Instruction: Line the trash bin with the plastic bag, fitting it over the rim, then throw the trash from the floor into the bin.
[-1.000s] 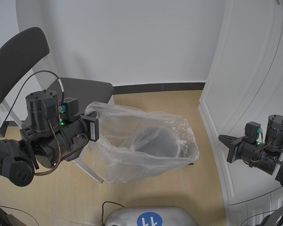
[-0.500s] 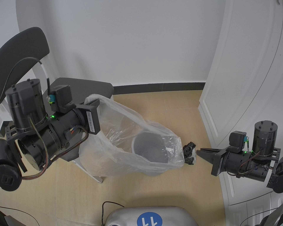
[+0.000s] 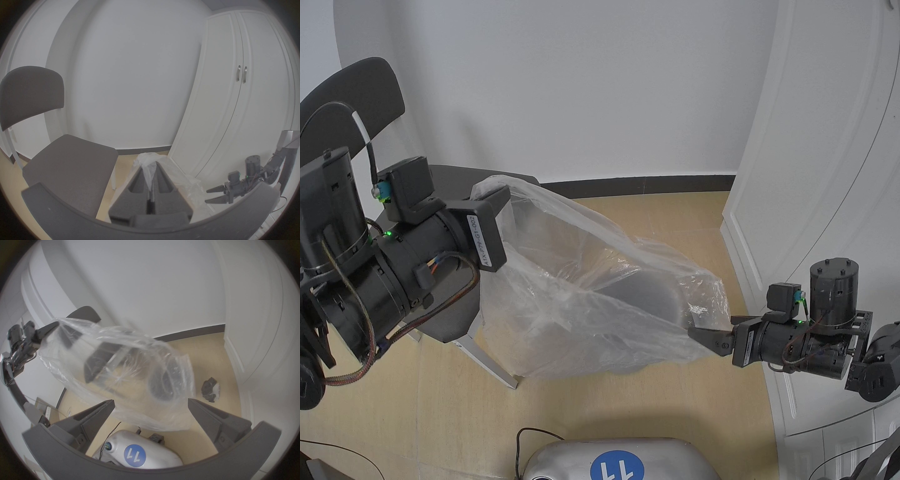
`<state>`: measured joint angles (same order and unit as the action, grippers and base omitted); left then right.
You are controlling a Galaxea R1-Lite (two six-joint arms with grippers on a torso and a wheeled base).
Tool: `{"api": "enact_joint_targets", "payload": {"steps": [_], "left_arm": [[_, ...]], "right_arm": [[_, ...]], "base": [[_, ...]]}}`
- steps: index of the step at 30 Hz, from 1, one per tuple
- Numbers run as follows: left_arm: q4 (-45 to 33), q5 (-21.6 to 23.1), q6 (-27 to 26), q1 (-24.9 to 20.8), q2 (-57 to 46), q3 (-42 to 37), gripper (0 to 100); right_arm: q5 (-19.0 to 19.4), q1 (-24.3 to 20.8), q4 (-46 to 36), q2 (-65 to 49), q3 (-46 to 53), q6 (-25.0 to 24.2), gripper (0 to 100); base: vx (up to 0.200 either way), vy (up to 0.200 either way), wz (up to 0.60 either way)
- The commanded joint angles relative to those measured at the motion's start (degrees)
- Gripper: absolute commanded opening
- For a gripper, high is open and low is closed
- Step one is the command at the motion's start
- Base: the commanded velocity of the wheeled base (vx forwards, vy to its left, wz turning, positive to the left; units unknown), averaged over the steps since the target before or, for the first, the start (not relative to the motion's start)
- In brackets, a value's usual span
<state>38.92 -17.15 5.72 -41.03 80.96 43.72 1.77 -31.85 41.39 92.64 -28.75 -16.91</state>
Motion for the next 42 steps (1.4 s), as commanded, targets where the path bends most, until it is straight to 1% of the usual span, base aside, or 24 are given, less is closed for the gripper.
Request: {"api": "enact_joint_targets", "payload": {"steps": [1, 2, 5, 10, 13, 17, 18, 24, 28, 33, 34, 40, 42], "left_arm": [[0.1, 0.1, 0.1, -1.1, -1.2, -0.3, 0], [0.1, 0.1, 0.1, -1.1, -1.2, -0.3, 0], [0.1, 0.1, 0.1, -1.4, -1.0, -0.3, 0], [0.1, 0.2, 0.9, -1.5, -1.1, -0.1, 0], [0.1, 0.2, 1.0, -2.4, -1.1, -0.1, 0], [0.1, 0.2, 1.0, -2.6, -1.2, -0.2, 0], [0.1, 0.1, 1.0, -2.8, -1.6, -0.2, 0], [0.1, 0.1, 1.0, -3.0, -2.1, -0.3, 0], [0.1, 0.1, 1.0, -3.0, -2.6, -0.4, 0], [0.0, 0.1, 1.0, -3.7, -3.5, -0.6, 0], [0.0, 0.1, 1.0, -3.8, -3.6, -0.6, 0], [0.1, 0.1, 1.0, -4.0, -3.9, -0.6, 0], [0.1, 0.1, 1.0, -4.0, -3.9, -0.6, 0]], "right_arm": [[0.1, 4.0, 0.0, 0.9, -1.7, 0.1, 100], [0.1, 4.0, 0.0, 0.9, -1.7, 0.1, 100], [0.5, 6.8, -0.3, -0.9, -2.3, 0.2, 100], [0.5, 7.1, -1.0, -0.2, -1.9, 0.4, 100], [0.5, 6.2, -0.2, 3.7, -2.1, 0.4, 100], [0.6, 4.8, 0.0, 5.5, -2.2, 0.1, 100], [0.6, 3.4, 0.0, 7.1, -2.1, -0.2, 100], [0.5, 1.2, 0.2, 10.7, -2.3, -1.6, 100], [0.3, 1.2, 3.9, 13.6, -2.0, -1.7, 100], [0.2, 1.3, 11.0, 16.7, -0.5, -2.3, 100], [0.3, 1.2, 11.7, 16.9, -0.3, -2.3, 0], [0.5, 1.1, 12.6, 17.4, -0.2, -2.6, 0], [0.5, 0.4, 12.6, 17.5, -0.2, -3.0, 0]], "base": [[0.000, 0.000, 0.00], [0.000, 0.000, 0.00], [0.000, 0.000, 0.00], [0.000, 0.000, 0.00], [0.000, 0.000, 0.00], [0.000, 0.000, 0.00], [0.000, 0.000, 0.00], [0.000, 0.000, 0.00], [0.000, 0.000, 0.00], [0.000, 0.000, 0.00], [0.000, 0.000, 0.00], [0.000, 0.000, 0.00], [0.000, 0.000, 0.00]]}}
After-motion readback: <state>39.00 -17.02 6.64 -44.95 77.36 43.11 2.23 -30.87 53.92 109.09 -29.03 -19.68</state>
